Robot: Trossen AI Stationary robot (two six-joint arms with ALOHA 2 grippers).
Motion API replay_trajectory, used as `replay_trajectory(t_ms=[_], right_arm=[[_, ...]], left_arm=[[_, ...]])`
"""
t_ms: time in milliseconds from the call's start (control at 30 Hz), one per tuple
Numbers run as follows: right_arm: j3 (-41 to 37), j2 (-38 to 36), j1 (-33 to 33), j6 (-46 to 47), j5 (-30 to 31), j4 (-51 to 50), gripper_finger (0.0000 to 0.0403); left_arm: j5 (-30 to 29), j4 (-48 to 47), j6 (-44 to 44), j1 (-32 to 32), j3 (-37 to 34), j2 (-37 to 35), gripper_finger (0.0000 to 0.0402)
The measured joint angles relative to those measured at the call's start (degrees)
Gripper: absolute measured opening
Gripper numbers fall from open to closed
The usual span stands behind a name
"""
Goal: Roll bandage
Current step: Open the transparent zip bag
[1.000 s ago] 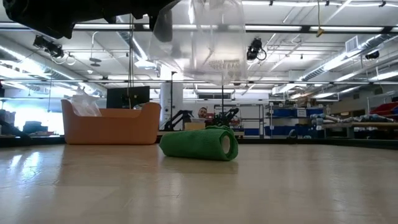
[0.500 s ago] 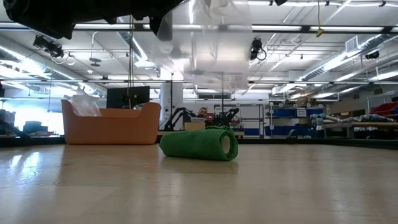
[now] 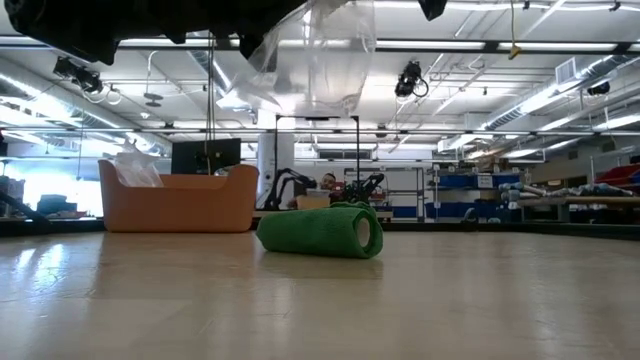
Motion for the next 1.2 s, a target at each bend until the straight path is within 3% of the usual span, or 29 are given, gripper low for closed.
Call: replay_trajectory(t_ms=[233, 500, 700, 1200], right_arm=[[0.0, 0.0, 1.3, 0.7, -0.1, -1.7, 0.0000], [0.0, -0.1, 4.1, 10.8, -0.4, -9.3, 0.0023], [0.0, -0.1, 5.5, 15.8, 0.7, -12.9, 0.0075], [0.0, -4.8, 12.2, 16.5, 13.8, -17.2, 0.0213]], left_arm=[[-1.4, -1.0, 0.6, 0.0, 0.0, 0.0, 0.0000], [-6.7, -7.9, 1.5, 0.0, 0.0, 0.0, 0.0000], [-12.1, -9.1, 5.3, 0.1, 0.0, 0.1, 0.0000], [-19.5, -9.4, 15.0, 2.1, 0.0, 0.1, 0.0000]])
